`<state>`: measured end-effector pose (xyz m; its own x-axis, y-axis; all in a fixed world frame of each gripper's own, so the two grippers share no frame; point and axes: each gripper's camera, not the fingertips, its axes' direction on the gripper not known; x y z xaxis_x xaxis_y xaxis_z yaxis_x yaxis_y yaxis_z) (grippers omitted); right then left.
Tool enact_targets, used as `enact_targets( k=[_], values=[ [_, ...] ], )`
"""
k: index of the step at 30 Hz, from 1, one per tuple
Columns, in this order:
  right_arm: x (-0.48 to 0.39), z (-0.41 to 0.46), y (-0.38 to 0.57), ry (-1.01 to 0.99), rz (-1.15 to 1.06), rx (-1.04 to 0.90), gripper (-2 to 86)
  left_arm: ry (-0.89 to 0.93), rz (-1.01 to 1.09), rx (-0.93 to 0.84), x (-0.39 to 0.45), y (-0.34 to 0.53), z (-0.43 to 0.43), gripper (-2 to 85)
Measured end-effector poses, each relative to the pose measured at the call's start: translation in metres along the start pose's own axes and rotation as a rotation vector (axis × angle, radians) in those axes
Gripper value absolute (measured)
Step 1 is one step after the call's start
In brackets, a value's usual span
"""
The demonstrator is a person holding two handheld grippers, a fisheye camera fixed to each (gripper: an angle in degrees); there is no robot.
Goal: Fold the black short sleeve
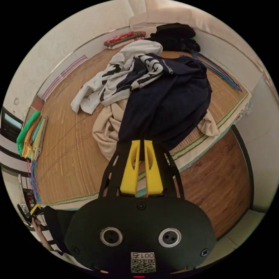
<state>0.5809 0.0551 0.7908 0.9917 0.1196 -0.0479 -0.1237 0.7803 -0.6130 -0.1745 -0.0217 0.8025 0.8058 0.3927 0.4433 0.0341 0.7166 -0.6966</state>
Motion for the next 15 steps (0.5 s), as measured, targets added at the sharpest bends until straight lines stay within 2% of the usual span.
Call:
enact_targets(
  k=[5, 8, 15],
  values=[
    [0.047, -0.049, 0.036, -0.263, 0.030, 0.269, 2.0, 0.059, 0.024, 0.043, 0.004, 0.006, -0.003, -1.0],
    [0.065, -0.083, 0.054, -0.371, 0.011, 0.363, 1.5, 0.117, 0.034, 0.024, 0.004, 0.017, 0.003, -1.0],
    [0.060, -0.139, 0.066, -0.424, -0.133, 0.436, 1.0, 0.196, 0.047, -0.002, -0.003, 0.056, 0.016, -1.0]
  ],
)
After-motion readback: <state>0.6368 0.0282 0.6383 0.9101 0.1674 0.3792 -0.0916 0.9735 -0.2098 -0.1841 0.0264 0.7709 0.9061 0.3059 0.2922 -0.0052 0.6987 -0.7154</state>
